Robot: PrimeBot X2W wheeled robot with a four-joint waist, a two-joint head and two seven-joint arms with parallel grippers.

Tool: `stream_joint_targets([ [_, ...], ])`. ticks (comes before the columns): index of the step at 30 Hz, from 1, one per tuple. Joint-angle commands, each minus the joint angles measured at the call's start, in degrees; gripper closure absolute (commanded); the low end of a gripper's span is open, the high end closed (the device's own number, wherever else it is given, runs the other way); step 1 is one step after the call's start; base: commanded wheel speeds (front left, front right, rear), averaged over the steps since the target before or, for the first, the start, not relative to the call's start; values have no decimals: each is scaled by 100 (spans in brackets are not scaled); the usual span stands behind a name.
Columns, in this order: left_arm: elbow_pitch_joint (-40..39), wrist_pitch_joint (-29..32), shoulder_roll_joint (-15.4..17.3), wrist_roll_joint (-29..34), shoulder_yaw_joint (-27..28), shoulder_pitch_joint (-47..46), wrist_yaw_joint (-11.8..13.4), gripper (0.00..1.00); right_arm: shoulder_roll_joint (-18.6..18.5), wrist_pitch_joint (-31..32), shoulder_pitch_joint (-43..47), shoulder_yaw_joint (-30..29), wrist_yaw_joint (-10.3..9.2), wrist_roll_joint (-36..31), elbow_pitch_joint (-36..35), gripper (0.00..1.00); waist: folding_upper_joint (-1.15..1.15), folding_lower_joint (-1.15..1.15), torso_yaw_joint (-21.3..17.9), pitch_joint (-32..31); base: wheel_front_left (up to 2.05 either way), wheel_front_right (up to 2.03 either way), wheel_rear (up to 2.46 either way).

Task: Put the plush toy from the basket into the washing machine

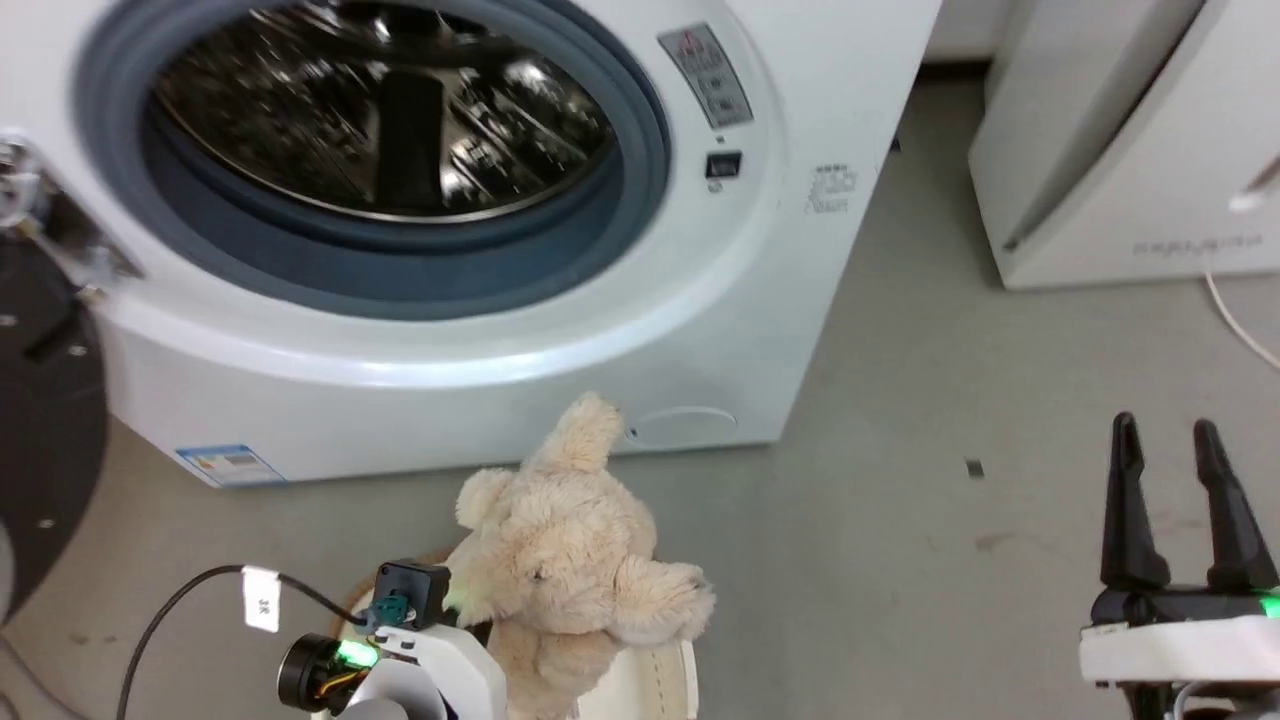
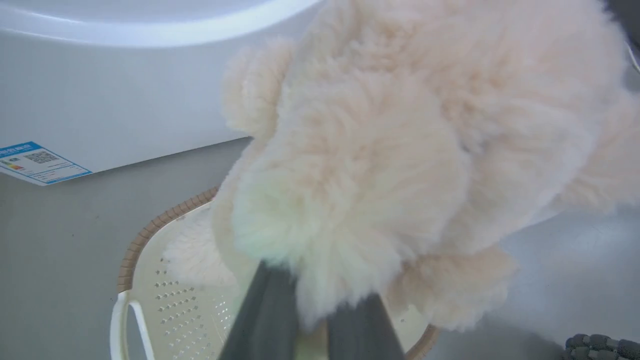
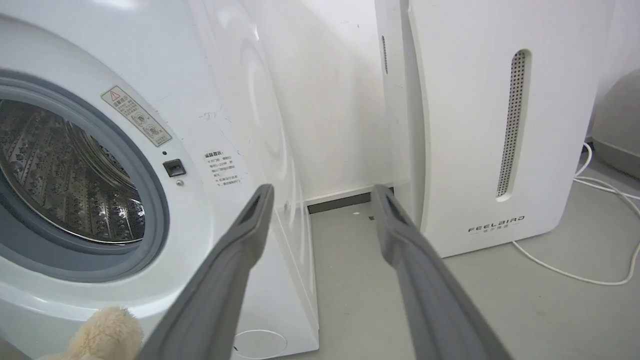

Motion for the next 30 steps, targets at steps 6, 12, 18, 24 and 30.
stream_joint_targets([
  [6,-970,-33,31,22,380,328,18,100,2,-26,146,31,-3,-69,-3,0,0,1,178,-396,0,0,0],
  [12,-2276,-33,4,-67,1038,551,69,100,2,-26,192,94,-3,-109,-81,0,0,1,151,-399,0,0,0],
  [18,-3084,-33,106,-79,1420,298,159,100,2,-26,129,129,-3,-104,-187,0,0,1,6,-81,0,0,0],
  [24,-3612,285,388,-55,1689,-508,429,100,2,-26,-135,176,-3,-25,-367,0,0,1,-254,575,0,0,0],
  [30,-3847,811,841,96,1905,-1538,668,100,2,-26,-490,212,-3,161,-634,0,0,1,-603,1397,0,0,0],
])
